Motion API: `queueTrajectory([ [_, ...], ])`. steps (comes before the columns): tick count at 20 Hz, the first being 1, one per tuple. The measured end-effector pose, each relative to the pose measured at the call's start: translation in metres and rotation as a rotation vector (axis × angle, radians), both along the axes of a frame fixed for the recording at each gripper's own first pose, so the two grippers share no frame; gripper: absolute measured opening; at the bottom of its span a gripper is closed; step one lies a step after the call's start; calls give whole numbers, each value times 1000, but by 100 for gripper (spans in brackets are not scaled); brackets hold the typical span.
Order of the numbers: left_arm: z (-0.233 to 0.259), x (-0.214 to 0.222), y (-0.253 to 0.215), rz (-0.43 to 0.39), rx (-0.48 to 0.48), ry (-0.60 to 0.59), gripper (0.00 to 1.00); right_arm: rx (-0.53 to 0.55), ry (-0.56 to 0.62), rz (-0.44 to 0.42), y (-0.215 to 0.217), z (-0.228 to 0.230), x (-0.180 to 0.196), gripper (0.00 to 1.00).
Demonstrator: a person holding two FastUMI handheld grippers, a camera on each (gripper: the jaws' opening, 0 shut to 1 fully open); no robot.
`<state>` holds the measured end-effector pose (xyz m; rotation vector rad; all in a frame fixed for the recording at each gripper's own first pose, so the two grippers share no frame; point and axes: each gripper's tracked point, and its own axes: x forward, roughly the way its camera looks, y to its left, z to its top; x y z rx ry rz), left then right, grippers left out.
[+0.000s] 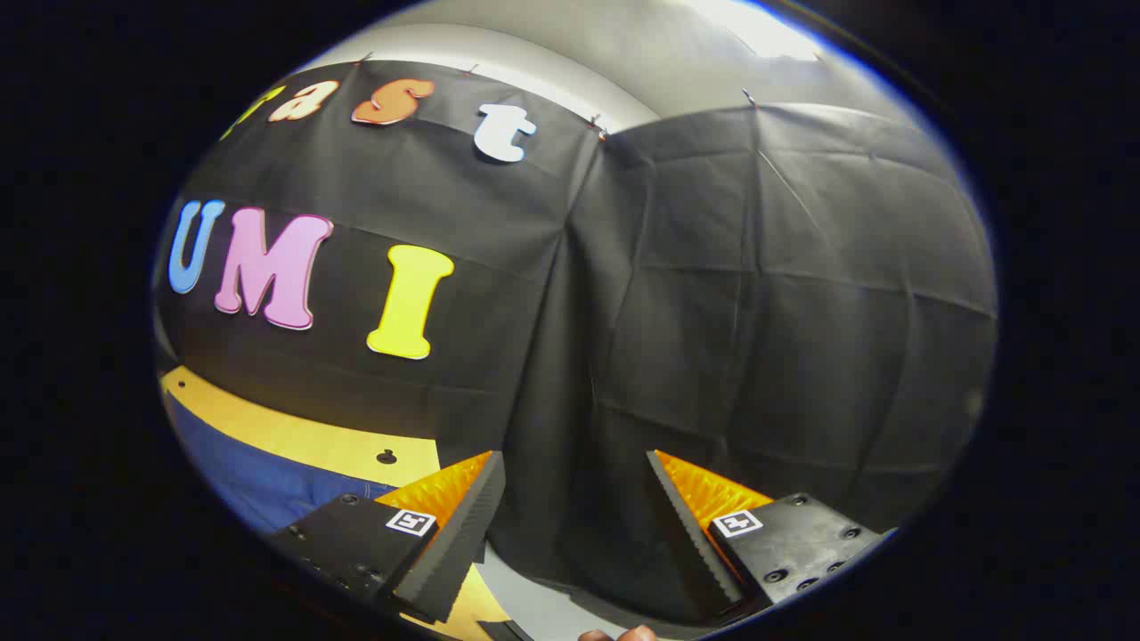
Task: Grasp the waist and the cuffs of the jeans and fold them to make the two legs overlap; first hold the waist and fold one-third of the jeans toward the cuffs, then hold the cuffs and fold the remaining one-third in the same direction to finish folding.
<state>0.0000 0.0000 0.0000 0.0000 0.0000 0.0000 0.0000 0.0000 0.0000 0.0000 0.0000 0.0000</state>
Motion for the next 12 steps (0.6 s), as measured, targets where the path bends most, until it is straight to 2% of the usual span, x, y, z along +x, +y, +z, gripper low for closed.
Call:
queueTrajectory([
  [2,4,-7,9,5,23,4,96,31,-14,60,32,23,-27,96],
  [6,7,-28,33,24,95,13,96,107,-70,224,125,71,-77,96],
  [9,4,-39,54,45,58,28,96,114,-88,326,178,94,-98,94],
  [10,3,-41,61,49,41,29,96,101,-102,349,190,101,-102,95],
  [12,0,-47,76,50,41,30,96,16,-157,330,197,112,-97,96],
])
